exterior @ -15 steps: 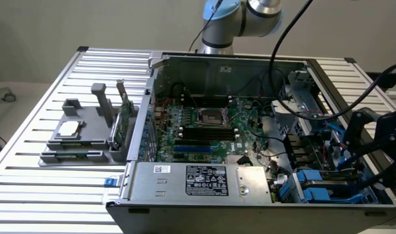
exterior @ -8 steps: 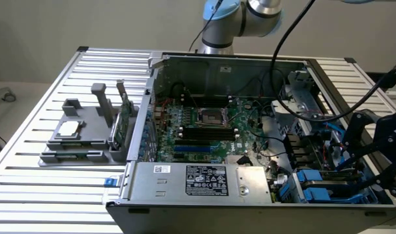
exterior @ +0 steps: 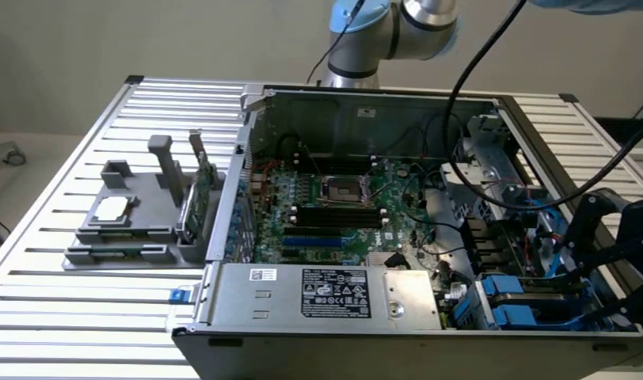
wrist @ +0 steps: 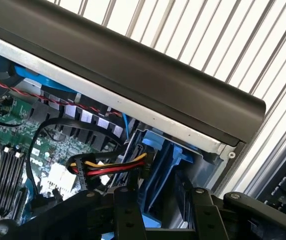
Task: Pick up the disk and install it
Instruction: 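Insert the second disk wire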
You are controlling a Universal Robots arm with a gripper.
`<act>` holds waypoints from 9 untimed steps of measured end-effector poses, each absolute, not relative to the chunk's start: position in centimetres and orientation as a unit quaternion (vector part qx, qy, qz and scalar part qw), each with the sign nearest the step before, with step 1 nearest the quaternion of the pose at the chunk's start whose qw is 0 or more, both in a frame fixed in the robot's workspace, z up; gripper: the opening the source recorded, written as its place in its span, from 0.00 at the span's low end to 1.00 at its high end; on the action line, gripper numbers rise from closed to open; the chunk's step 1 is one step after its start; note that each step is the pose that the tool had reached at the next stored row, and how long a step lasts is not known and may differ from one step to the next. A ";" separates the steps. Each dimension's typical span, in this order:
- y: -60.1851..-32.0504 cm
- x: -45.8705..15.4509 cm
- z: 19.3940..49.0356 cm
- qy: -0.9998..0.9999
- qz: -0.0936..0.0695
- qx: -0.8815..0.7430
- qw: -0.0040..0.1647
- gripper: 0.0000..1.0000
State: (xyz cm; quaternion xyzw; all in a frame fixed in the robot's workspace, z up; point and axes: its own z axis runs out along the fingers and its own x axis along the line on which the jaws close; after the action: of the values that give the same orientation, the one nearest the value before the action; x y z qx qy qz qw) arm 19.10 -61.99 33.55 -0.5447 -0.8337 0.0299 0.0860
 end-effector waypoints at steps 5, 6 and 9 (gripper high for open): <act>-62.8 19.0 33.7 -0.834 0.013 -0.543 0.097 0.43; -62.9 19.0 33.7 -0.834 0.008 -0.542 0.101 0.43; -63.2 18.9 33.7 -0.834 -0.008 -0.540 0.110 0.43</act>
State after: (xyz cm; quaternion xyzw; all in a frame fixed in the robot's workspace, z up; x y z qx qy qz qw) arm 18.88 -63.20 33.70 -0.5403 -0.8341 -0.0075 0.1104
